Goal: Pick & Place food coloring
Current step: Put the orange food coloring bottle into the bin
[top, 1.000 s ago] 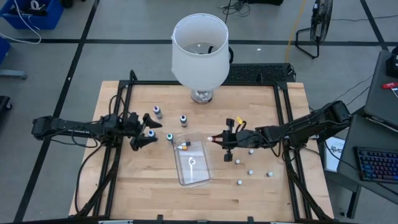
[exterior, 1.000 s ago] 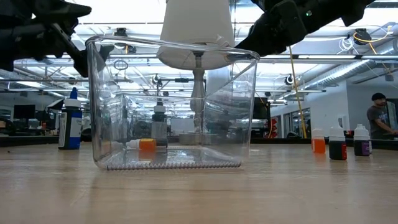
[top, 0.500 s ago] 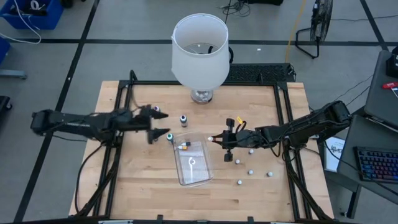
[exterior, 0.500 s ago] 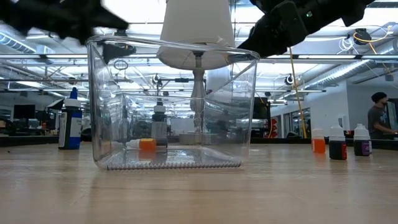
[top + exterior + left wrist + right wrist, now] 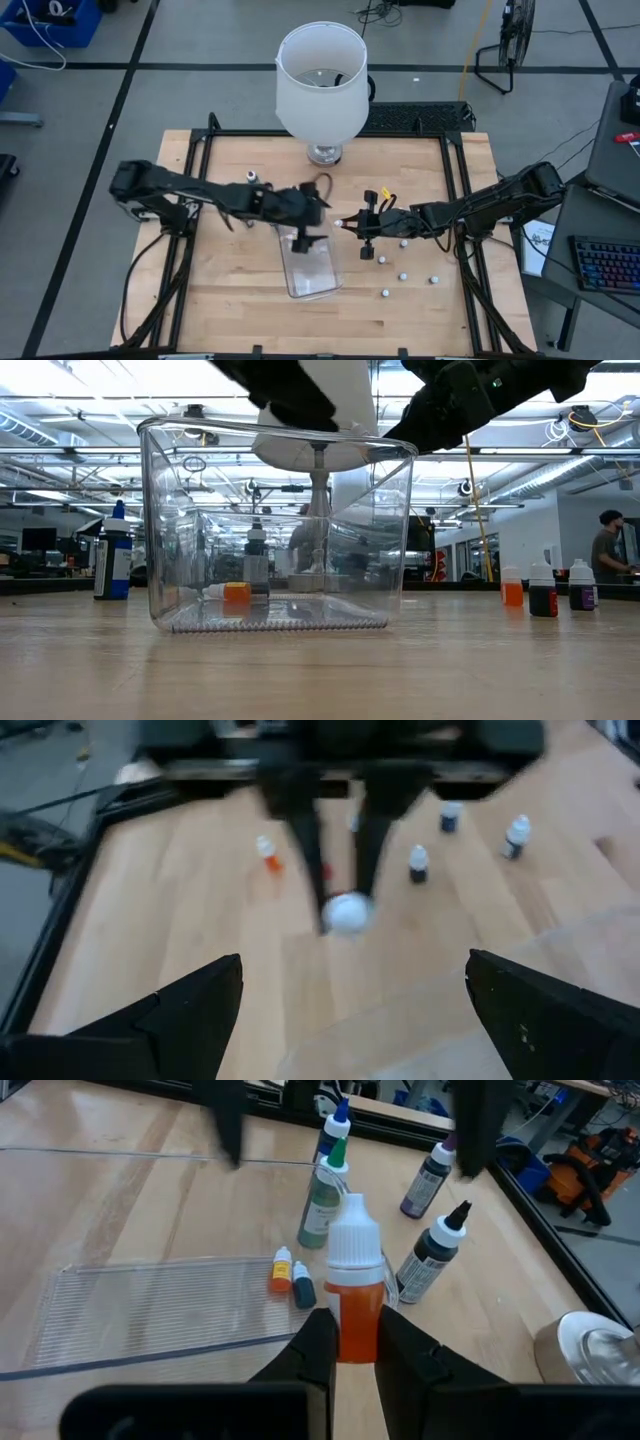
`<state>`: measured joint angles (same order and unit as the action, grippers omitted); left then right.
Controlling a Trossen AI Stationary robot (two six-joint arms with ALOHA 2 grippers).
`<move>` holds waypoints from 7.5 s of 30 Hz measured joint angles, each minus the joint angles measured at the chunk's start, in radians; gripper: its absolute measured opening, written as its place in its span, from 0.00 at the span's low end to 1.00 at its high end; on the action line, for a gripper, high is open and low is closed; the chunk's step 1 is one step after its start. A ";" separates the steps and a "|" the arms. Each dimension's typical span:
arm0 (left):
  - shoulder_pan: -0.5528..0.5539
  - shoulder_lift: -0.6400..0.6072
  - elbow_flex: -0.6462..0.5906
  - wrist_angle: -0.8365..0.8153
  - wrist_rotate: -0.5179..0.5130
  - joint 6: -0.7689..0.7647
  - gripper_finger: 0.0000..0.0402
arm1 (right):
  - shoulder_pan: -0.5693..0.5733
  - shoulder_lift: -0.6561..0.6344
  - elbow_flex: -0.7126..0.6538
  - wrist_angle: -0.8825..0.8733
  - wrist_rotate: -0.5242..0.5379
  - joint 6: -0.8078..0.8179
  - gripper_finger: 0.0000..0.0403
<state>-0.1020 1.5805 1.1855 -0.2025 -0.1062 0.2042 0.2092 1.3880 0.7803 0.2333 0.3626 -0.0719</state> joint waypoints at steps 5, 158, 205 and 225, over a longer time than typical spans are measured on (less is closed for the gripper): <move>-0.030 0.089 0.100 -0.018 0.000 0.015 0.94 | 0.000 0.000 0.000 -0.003 0.001 0.000 0.09; -0.157 -1.026 -1.026 0.393 -0.262 -0.390 0.52 | -0.455 -0.005 0.204 -1.233 -0.333 0.346 0.51; -0.248 -1.280 -1.175 0.379 -0.444 -0.360 0.51 | -0.454 0.041 0.124 -1.126 -0.311 0.327 0.50; -0.248 -1.280 -1.175 0.379 -0.443 -0.357 0.48 | -0.454 0.041 0.082 -1.067 -0.311 0.318 0.47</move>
<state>-0.3496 0.3008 0.0105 0.1764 -0.5496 -0.1528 -0.2451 1.4288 0.8619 -0.8341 0.0513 0.2459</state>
